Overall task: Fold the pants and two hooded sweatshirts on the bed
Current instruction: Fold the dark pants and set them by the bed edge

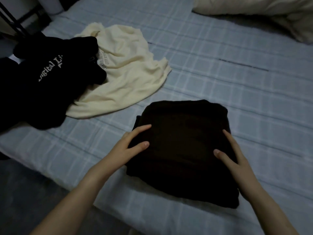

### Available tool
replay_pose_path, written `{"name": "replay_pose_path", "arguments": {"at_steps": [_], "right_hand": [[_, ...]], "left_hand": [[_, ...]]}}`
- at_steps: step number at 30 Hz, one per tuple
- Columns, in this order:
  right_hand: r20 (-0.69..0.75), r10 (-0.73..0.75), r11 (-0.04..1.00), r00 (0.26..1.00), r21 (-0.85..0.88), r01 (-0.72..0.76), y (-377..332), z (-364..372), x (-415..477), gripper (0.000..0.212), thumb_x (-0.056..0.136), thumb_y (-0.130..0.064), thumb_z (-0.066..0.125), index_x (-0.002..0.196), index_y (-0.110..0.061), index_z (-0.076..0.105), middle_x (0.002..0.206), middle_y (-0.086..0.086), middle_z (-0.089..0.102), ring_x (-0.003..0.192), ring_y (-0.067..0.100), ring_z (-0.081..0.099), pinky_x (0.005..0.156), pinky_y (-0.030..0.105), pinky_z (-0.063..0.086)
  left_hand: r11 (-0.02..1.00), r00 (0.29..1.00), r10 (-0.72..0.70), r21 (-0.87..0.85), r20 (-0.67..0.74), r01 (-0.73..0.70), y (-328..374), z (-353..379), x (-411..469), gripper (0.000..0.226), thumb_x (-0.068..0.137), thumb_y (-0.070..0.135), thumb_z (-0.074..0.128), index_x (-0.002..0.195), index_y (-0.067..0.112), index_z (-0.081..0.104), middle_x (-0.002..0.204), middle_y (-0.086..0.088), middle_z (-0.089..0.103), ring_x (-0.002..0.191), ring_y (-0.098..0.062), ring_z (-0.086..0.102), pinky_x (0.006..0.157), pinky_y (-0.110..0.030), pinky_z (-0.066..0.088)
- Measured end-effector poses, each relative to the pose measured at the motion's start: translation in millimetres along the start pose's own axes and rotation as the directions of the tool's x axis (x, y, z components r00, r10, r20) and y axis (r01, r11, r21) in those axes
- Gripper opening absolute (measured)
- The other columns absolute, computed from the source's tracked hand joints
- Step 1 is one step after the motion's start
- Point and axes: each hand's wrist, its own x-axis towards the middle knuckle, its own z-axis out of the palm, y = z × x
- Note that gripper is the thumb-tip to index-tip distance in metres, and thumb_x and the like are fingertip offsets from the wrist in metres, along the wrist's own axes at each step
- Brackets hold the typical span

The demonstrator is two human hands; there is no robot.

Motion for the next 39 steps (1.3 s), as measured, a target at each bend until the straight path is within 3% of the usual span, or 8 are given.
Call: {"name": "replay_pose_path", "arguments": {"at_steps": [3, 7, 11, 15, 23, 27, 35, 39], "right_hand": [[-0.023, -0.012, 1.0, 1.0, 0.018, 0.013, -26.5, -40.7, -57.9, 0.067, 0.075, -0.052, 0.068, 0.133, -0.069, 0.039, 0.135, -0.042, 0.041, 0.114, -0.02, 0.046, 0.089, 0.018, 0.042], [-0.073, -0.055, 0.997, 0.996, 0.057, 0.059, -71.9, -98.4, -128.7, 0.067, 0.078, -0.048, 0.069, 0.135, -0.067, 0.039, 0.122, -0.056, 0.042, 0.109, -0.028, 0.047, 0.086, 0.014, 0.044], [-0.15, -0.102, 0.992, 0.983, 0.063, 0.112, -124.3, -142.8, -191.1, 0.066, 0.079, -0.048, 0.069, 0.135, -0.068, 0.039, 0.124, -0.053, 0.043, 0.11, -0.027, 0.047, 0.087, 0.015, 0.044], [-0.213, -0.171, 0.982, 0.962, 0.043, 0.184, -179.9, -178.0, -243.0, 0.065, 0.082, -0.046, 0.069, 0.136, -0.066, 0.04, 0.134, -0.042, 0.042, 0.119, -0.018, 0.046, 0.087, 0.014, 0.047], [-0.334, -0.214, 0.967, 0.918, 0.057, 0.246, -208.4, -191.7, -299.8, 0.062, 0.085, -0.042, 0.07, 0.136, -0.064, 0.042, 0.138, -0.037, 0.047, 0.123, -0.011, 0.051, 0.094, 0.019, 0.051], [-0.5, -0.226, 0.963, 0.836, 0.018, 0.27, -207.9, -175.5, -323.0, 0.065, 0.081, -0.039, 0.075, 0.136, -0.058, 0.048, 0.13, -0.046, 0.048, 0.118, -0.022, 0.047, 0.081, -0.003, 0.041], [-0.72, -0.046, 0.981, 0.693, 0.099, 0.168, -174.1, -178.2, -383.4, 0.064, 0.08, -0.042, 0.077, 0.133, -0.063, 0.048, 0.137, -0.034, 0.051, 0.122, -0.017, 0.048, 0.089, 0.009, 0.047], [-0.798, 0.014, 0.981, 0.603, 0.128, 0.147, -148.4, -207.5, -428.8, 0.065, 0.077, -0.046, 0.077, 0.132, -0.064, 0.047, 0.129, -0.046, 0.05, 0.117, -0.022, 0.048, 0.086, 0.01, 0.046]], "left_hand": [[0.996, 1.0, 0.017, -0.087, -0.022, -0.019, 49.9, 28.4, -41.6, 0.048, 0.09, 0.043, 0.066, 0.134, 0.054, 0.049, 0.139, 0.013, 0.051, 0.127, 0.0, 0.049, 0.108, -0.032, 0.043], [0.985, 0.994, 0.104, -0.138, -0.024, -0.107, 130.1, 49.9, -80.8, 0.048, 0.088, 0.033, 0.069, 0.13, 0.051, 0.055, 0.129, 0.027, 0.057, 0.12, 0.007, 0.053, 0.091, -0.009, 0.046], [0.975, 0.987, 0.163, -0.153, 0.0, -0.161, 209.0, 53.6, -113.3, 0.051, 0.083, 0.041, 0.07, 0.131, 0.052, 0.055, 0.133, 0.017, 0.057, 0.122, 0.002, 0.053, 0.098, -0.019, 0.046], [0.959, 0.969, 0.246, -0.157, 0.036, -0.238, 282.9, 53.3, -145.2, 0.051, 0.083, 0.043, 0.072, 0.131, 0.051, 0.055, 0.131, 0.029, 0.056, 0.12, 0.008, 0.053, 0.089, -0.007, 0.045], [0.932, 0.925, 0.353, -0.137, 0.143, -0.335, 327.6, 54.8, -146.9, 0.056, 0.083, 0.046, 0.068, 0.134, 0.057, 0.048, 0.132, 0.039, 0.049, 0.121, 0.017, 0.046, 0.09, -0.005, 0.043], [0.922, 0.883, 0.387, -0.109, 0.266, -0.372, 331.9, 52.4, -132.1, 0.06, 0.086, 0.046, 0.066, 0.137, 0.061, 0.04, 0.14, 0.035, 0.042, 0.125, 0.017, 0.042, 0.099, -0.015, 0.04], [0.906, 0.752, 0.409, -0.134, 0.516, -0.401, 361.8, 105.2, -120.4, 0.058, 0.086, 0.043, 0.066, 0.135, 0.062, 0.042, 0.141, 0.031, 0.043, 0.12, 0.018, 0.046, 0.087, -0.005, 0.044], [0.901, 0.674, 0.409, -0.156, 0.616, -0.405, 383.9, 165.7, -132.5, 0.058, 0.085, 0.043, 0.067, 0.134, 0.062, 0.044, 0.141, 0.029, 0.043, 0.119, 0.017, 0.047, 0.085, -0.005, 0.046]]}}
